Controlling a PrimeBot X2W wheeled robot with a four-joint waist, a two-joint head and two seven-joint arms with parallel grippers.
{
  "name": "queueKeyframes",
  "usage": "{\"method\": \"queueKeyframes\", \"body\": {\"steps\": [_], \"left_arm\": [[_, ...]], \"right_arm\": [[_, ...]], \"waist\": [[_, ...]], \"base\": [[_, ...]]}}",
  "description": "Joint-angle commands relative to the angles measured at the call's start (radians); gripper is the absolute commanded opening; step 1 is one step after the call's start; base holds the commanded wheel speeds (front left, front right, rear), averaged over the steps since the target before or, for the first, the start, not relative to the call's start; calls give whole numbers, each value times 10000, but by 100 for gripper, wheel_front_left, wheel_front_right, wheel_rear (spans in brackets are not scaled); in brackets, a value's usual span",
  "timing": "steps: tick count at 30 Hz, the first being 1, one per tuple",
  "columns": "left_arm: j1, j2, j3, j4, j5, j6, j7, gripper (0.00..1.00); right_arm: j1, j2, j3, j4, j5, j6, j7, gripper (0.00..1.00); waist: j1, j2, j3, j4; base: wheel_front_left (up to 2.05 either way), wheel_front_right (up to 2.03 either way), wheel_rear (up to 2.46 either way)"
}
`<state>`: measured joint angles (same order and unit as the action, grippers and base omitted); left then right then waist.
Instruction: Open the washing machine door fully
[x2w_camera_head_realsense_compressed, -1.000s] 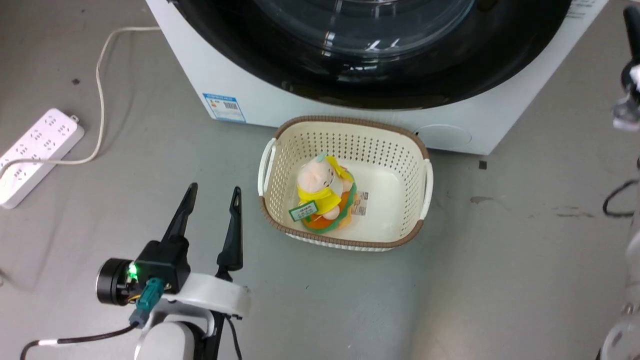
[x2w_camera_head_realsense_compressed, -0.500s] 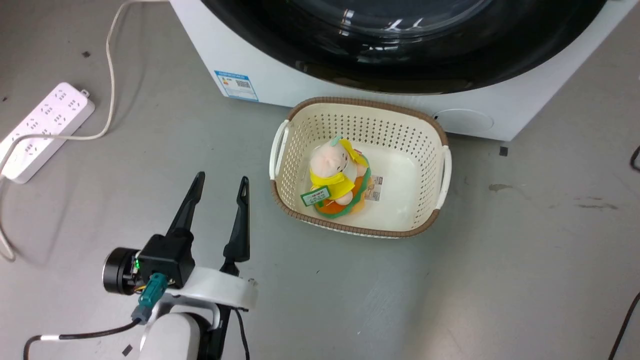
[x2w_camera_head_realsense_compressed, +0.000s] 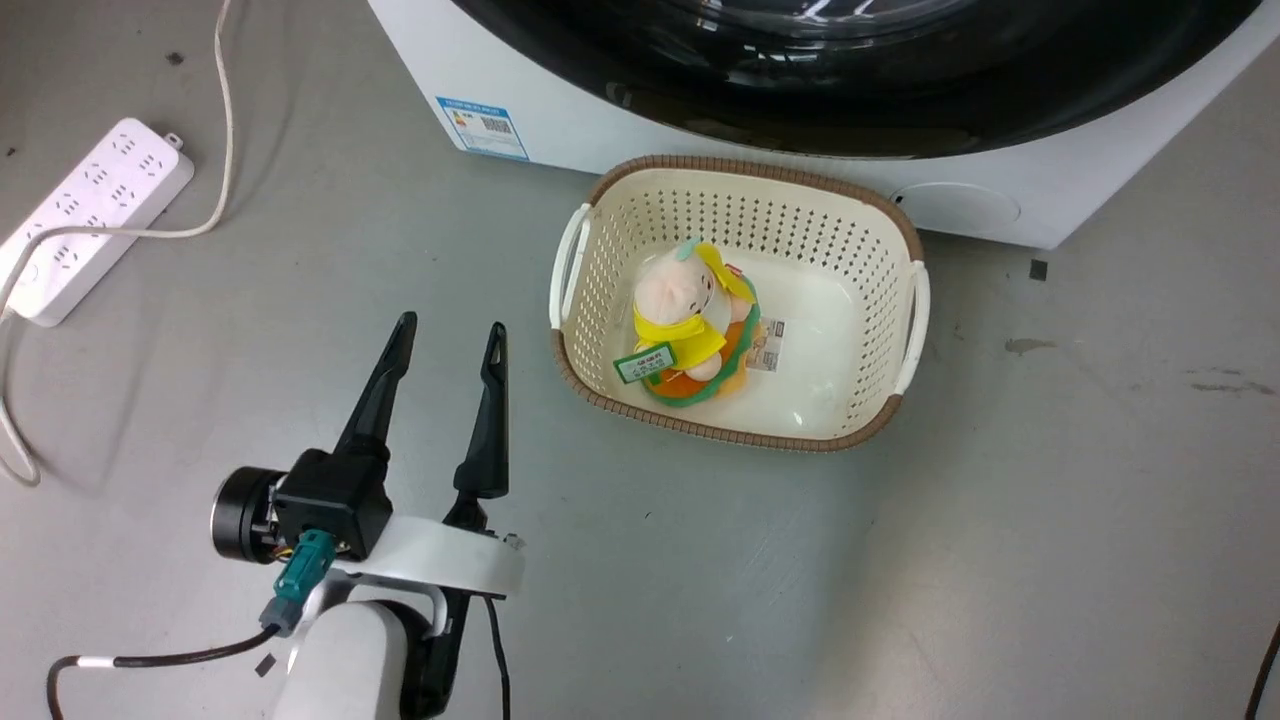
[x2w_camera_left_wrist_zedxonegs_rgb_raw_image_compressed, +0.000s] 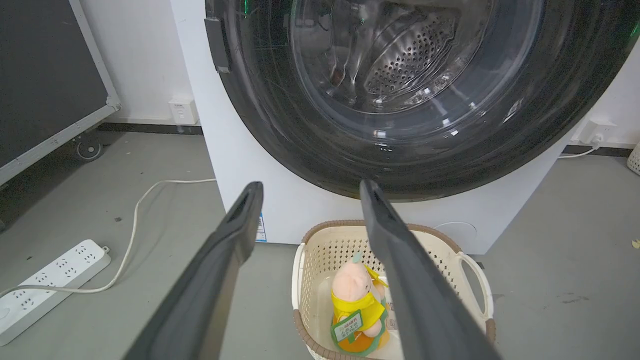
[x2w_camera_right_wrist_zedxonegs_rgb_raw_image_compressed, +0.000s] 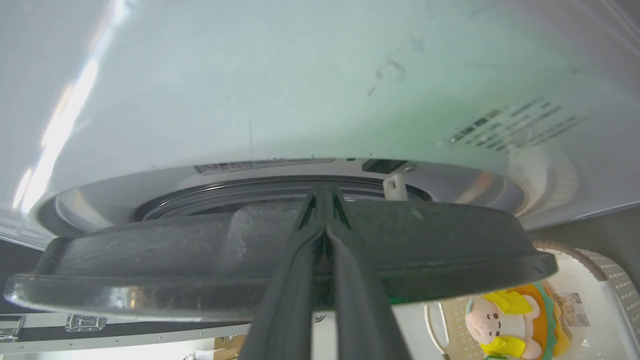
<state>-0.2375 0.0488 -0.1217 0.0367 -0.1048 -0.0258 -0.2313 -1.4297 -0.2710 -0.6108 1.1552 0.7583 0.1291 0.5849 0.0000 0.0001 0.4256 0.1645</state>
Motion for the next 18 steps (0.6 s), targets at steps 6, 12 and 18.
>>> {"method": "queueKeyframes", "body": {"steps": [6,12,18], "left_arm": [[-338,14,-191,76,-154,57,-226,100],[-211,14,-246,200,-160,108,-304,100],[125,14,-330,356,-177,136,-304,100]], "right_arm": [[-726,20,-473,971,81,16,1267,0],[-216,-55,-602,1354,-13,16,1864,0],[1108,317,-379,1095,31,16,2443,0]], "waist": [[0,-1,196,159],[0,-1,-243,151],[0,-1,-1146,14]], "base": [[0,0,0],[0,0,0],[0,0,0]]}}
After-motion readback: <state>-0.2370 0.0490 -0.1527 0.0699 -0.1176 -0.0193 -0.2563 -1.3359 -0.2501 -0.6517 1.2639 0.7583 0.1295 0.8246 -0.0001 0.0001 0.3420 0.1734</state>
